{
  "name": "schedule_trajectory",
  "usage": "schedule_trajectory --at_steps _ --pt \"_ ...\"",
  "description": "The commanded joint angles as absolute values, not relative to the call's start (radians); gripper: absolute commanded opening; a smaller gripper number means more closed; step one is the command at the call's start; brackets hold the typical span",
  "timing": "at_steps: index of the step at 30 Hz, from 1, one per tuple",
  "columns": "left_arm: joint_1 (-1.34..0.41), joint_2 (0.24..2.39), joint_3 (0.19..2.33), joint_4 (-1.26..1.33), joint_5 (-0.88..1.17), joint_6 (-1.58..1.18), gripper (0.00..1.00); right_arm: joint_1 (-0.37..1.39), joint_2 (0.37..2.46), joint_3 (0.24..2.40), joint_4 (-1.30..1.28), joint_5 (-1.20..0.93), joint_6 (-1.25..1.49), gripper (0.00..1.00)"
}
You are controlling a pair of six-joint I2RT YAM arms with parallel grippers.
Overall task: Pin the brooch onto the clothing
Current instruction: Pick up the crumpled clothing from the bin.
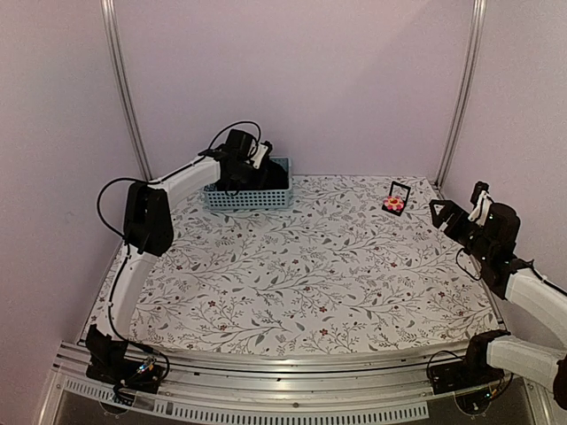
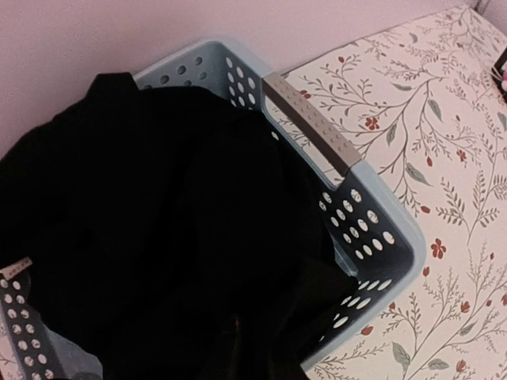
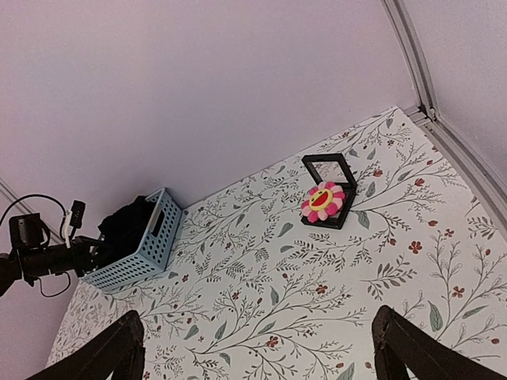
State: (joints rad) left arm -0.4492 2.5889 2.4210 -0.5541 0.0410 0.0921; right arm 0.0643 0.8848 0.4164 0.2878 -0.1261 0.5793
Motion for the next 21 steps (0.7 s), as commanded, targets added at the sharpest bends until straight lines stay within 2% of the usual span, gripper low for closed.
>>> schedule_trajectory --at_steps 1,7,14,21 --pt "-0.460 2.560 2.447 -0.564 0.032 0.098 0.00 0.066 0.872 0.396 0.297 -0.128 0.585 0.99" --pt "-0.448 2.392 2.440 -0.560 0.028 0.166 0.00 0.066 0.844 0.406 0.265 -0.115 0.586 0.99" --pt "-0.451 2.020 2.470 -0.555 -0.063 0.289 0.00 0.067 0.781 0.456 0.218 -0.161 0.586 0.99" --pt "-0.544 1.715 2.620 -0.760 -0.030 0.403 0.00 0.133 0.753 0.523 0.206 -0.267 0.583 0.99"
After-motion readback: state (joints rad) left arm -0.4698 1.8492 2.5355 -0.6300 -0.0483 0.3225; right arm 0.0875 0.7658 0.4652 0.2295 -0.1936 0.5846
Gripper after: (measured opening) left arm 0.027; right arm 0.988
